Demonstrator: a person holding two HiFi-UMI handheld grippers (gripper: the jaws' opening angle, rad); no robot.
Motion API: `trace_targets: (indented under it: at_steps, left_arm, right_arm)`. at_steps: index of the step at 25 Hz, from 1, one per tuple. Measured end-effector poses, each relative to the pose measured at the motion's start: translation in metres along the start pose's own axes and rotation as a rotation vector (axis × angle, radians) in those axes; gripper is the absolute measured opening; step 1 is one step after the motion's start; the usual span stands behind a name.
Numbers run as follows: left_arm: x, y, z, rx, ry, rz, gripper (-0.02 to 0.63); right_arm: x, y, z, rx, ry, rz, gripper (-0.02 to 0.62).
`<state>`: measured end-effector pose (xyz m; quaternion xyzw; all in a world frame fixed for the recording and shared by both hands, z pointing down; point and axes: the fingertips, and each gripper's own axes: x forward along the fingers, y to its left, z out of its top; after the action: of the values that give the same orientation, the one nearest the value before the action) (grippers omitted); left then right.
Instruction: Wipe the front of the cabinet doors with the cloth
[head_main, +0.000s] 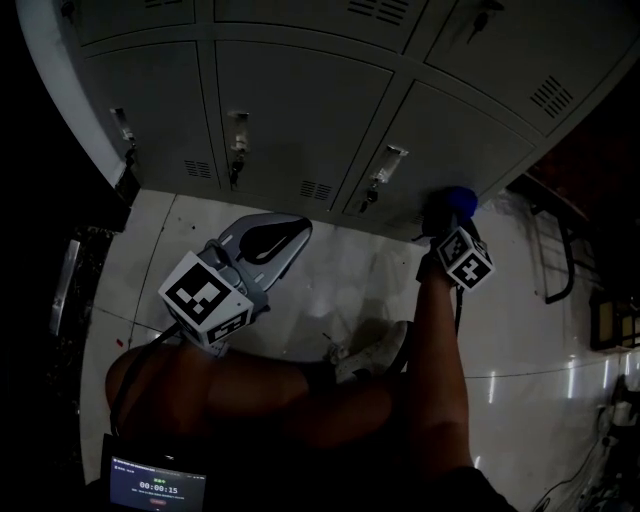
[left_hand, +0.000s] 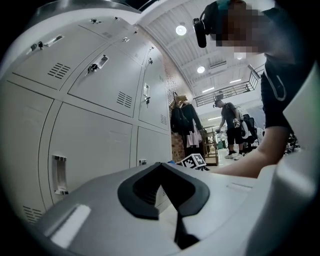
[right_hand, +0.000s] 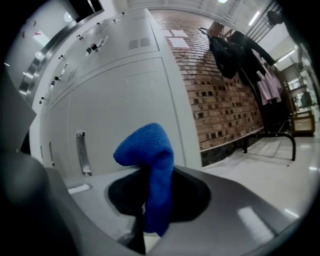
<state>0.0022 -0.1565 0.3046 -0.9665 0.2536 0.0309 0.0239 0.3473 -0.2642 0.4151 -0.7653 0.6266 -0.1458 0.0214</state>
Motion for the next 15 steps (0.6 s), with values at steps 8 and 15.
trace_targets:
  at_steps: [8, 15]
  left_arm:
    - [0.005, 0.005, -0.008, -0.008, 0.007, 0.020, 0.006]
    - [0.006, 0.007, -0.012, -0.017, 0.012, 0.028, 0.006]
  right_arm:
    - [-0.017, 0.143, -0.027, -0.232, 0.010, 0.306, 0.074]
    - [-0.021, 0.202, -0.093, -0.305, 0.124, 0.448, 0.074]
